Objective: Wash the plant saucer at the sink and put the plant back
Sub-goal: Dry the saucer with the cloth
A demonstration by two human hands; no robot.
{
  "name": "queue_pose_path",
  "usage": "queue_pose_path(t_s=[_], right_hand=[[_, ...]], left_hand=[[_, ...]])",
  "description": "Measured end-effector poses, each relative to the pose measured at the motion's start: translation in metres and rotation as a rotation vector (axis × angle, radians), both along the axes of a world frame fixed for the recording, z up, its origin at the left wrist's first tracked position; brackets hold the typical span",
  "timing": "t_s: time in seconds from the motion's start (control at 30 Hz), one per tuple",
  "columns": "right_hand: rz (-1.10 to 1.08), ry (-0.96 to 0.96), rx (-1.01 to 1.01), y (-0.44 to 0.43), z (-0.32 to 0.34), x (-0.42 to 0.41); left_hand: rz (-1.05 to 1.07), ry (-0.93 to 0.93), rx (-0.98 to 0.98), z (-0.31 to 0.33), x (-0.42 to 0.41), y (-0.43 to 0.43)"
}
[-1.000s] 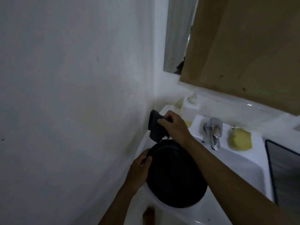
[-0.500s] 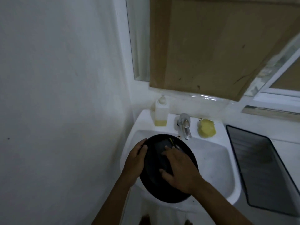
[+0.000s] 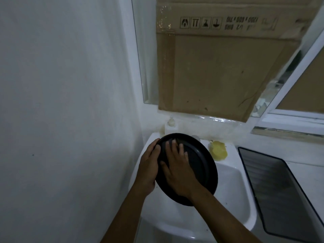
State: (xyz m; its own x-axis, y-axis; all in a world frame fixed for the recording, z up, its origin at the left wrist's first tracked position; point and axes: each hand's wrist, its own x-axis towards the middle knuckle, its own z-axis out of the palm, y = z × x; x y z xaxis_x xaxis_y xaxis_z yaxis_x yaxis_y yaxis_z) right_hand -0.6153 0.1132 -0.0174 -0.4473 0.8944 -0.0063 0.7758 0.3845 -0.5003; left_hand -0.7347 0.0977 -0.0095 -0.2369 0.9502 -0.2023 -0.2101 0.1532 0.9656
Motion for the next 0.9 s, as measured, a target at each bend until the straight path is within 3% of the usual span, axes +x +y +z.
queue_pose_path(t_s=[0.2,0.4,0.9], right_hand=[[0.416,0.103,-0.229,-0.017,0.022,0.026],[0.581,0.021,-0.357,-0.029,0.034,0.066],[0.701,-0.389,-0.013,-0.003,0.045,0.164]], left_hand=[[0.129,-0.043,-0.012,0.002,-0.003,0.005],[0.140,0.027,-0.042,-0.004,-0.003,0.006],[-0.029,0.065,-0.004,0.010,0.010,0.021]])
